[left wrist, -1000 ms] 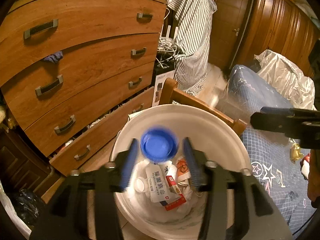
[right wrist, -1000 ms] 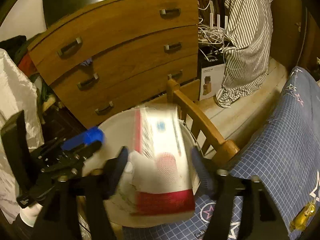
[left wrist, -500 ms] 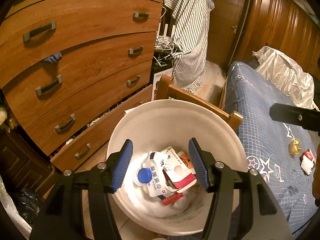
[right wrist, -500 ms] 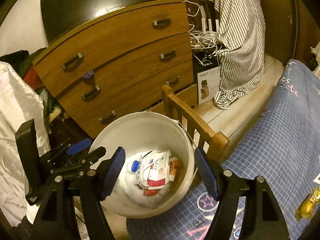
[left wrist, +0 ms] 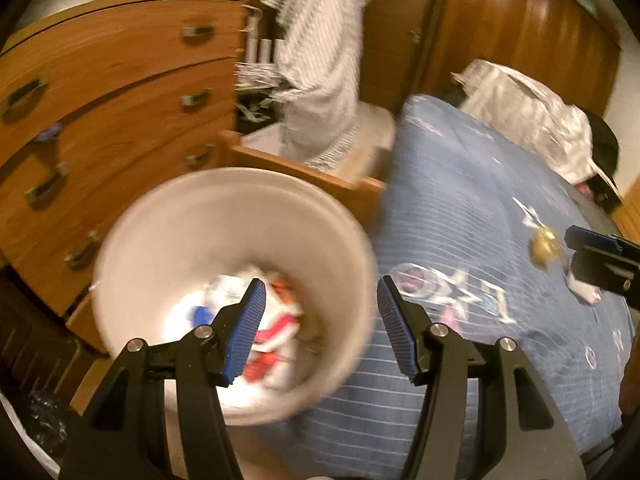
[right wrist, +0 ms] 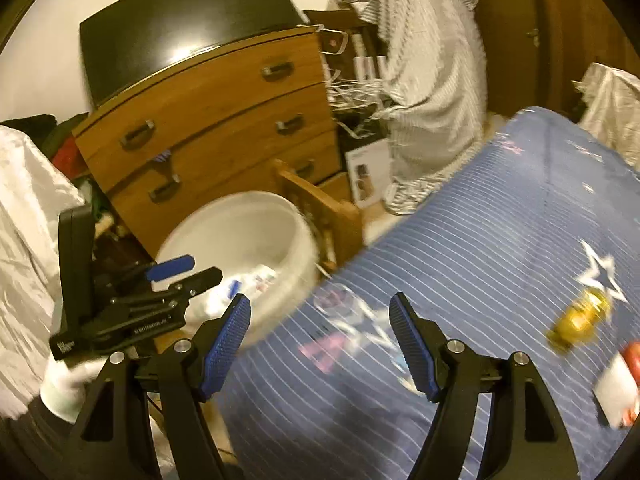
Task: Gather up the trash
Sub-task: 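Move both tools back over the trash on the bed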
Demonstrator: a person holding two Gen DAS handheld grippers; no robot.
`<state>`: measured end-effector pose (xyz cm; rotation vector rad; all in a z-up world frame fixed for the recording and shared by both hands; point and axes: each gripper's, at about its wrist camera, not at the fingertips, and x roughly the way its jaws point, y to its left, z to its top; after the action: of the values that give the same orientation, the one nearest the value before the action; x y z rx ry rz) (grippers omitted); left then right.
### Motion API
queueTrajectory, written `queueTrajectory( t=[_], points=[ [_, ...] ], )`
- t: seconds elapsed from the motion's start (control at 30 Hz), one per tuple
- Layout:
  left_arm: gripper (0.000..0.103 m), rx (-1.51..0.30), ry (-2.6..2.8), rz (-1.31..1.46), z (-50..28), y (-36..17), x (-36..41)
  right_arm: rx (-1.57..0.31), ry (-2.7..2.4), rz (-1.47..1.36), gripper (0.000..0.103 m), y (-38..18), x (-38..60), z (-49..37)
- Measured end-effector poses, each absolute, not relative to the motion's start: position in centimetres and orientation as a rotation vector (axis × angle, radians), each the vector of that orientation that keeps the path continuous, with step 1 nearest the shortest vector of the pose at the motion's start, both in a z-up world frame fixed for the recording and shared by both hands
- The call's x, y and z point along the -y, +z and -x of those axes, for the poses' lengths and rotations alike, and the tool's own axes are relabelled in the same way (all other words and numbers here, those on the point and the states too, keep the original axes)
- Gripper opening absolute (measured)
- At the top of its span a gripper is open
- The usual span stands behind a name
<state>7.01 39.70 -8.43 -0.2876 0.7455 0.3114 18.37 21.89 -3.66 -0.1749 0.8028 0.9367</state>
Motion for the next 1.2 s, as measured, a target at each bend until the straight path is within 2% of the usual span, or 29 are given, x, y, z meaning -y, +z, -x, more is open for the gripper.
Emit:
queueTrajectory(
  t=[0.23,0.53,0.63,0.87,1.2],
  points=[
    [0.056,-0.782,0.176,0.249,-10.5,-9.6,-32.2,-0.801,0.823,0.129,0.073,-5.8,-10.1,-18.6],
    [0.056,-0.820,0.029,0.193,-14.7,-10.4,-22.9,-0.826,0.513,-0.054,0.073,-10.9,8.4,-23.8],
    [0.059,-0.832,-0.019,0.178,-16.5,-10.8,-19.7,-0.813,0.445,-0.100,0.073,-12.5,12.4,-25.4],
    [0.060,-0.858,-0.059,0.144,-19.6,-11.1,-15.7,-0.809,0.420,-0.128,0.073,-15.1,14.8,-29.4],
    [0.061,-0.889,-0.059,0.170,-21.7,-12.1,-15.3,-0.787,0.617,-0.022,0.073,-14.6,9.0,-31.1]
  ],
)
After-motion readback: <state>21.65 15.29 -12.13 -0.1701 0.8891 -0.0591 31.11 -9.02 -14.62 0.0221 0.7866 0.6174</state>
